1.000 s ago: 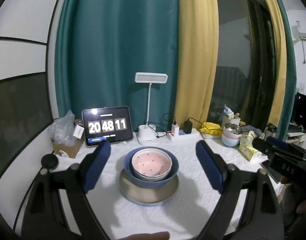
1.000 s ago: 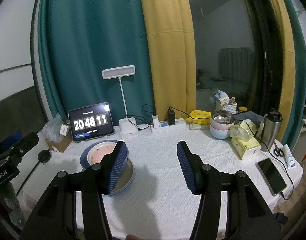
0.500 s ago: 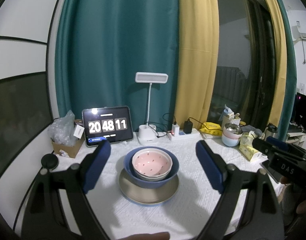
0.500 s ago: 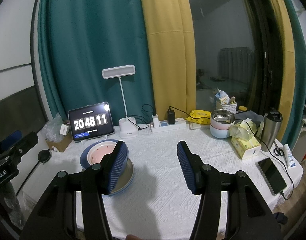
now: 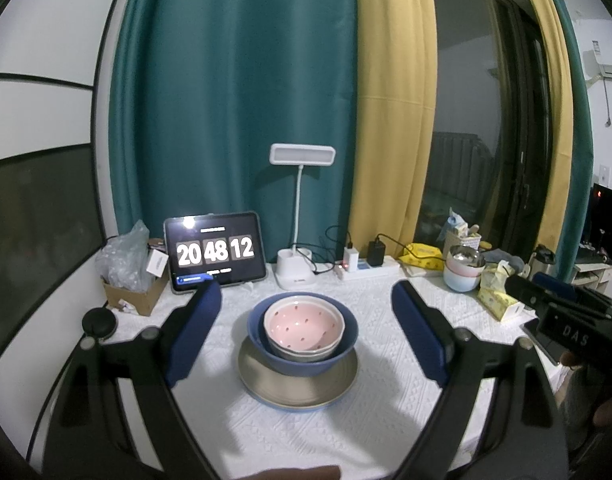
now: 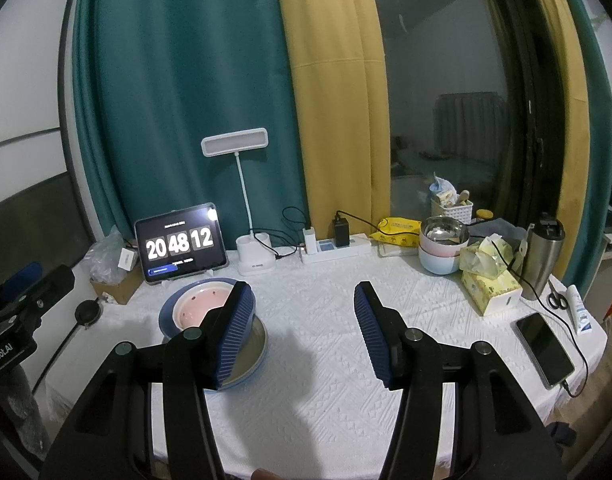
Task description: Organize plates and bowls
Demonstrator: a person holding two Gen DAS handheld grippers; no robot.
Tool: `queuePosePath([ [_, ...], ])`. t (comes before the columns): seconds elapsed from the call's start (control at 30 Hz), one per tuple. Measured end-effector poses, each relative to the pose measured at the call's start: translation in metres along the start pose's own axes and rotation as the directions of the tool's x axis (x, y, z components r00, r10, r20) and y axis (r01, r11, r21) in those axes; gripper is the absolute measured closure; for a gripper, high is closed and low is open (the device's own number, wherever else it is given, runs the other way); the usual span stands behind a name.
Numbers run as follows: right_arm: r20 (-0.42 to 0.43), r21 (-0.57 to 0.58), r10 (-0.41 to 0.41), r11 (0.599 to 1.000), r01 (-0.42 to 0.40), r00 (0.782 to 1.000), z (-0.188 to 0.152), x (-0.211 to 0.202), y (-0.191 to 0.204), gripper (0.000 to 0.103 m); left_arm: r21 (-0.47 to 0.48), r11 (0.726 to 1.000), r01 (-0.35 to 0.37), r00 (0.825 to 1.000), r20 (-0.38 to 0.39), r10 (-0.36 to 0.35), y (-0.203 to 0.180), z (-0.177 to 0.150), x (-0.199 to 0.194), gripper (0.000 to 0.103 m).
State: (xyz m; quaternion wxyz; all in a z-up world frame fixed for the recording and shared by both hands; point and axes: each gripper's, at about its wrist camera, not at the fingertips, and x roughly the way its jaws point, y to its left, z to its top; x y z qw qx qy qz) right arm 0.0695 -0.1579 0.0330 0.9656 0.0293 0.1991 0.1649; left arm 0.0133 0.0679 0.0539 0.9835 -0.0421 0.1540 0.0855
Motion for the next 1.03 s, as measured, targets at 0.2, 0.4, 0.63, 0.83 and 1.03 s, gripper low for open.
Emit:
queuePosePath([
  [0.2,-0.002,0.002,0.000,1.000,0.000,1.000,-0.0002,0.0000,-0.0004,0.046,0.001,1.000,0.000,1.000,0.001,0.000,-0.0002,-0.0001,-0.0002,0.015],
  [0.4,-0.002,0.002,-0.001,1.000,0.001,1.000,0.0000,0.0004,-0.0007,0.046,0.001,1.000,0.001,1.000,0.000,-0.001,-0.0004,-0.0002,-0.0001,0.015],
  [0.63,-0.002,0.001,0.000,1.000,0.000,1.000,0.0001,0.0001,-0.0006,0.046,0.001,1.000,0.000,1.000,0.000,0.000,-0.0006,-0.0003,-0.0001,0.015],
  [0.83,-0.002,0.002,0.000,1.000,0.000,1.000,-0.0003,0.0004,-0.0005,0.046,0.002,1.000,0.001,1.000,0.000,-0.001,-0.0010,-0.0004,-0.0001,0.015],
  [1.03,-0.008,-0.001,0.000,1.000,0.000,1.000,-0.0031,0.0029,-0.0017,0.046,0.005,1.000,0.014,1.000,0.001,-0.014,-0.0007,-0.0041,0.0037,0.015],
])
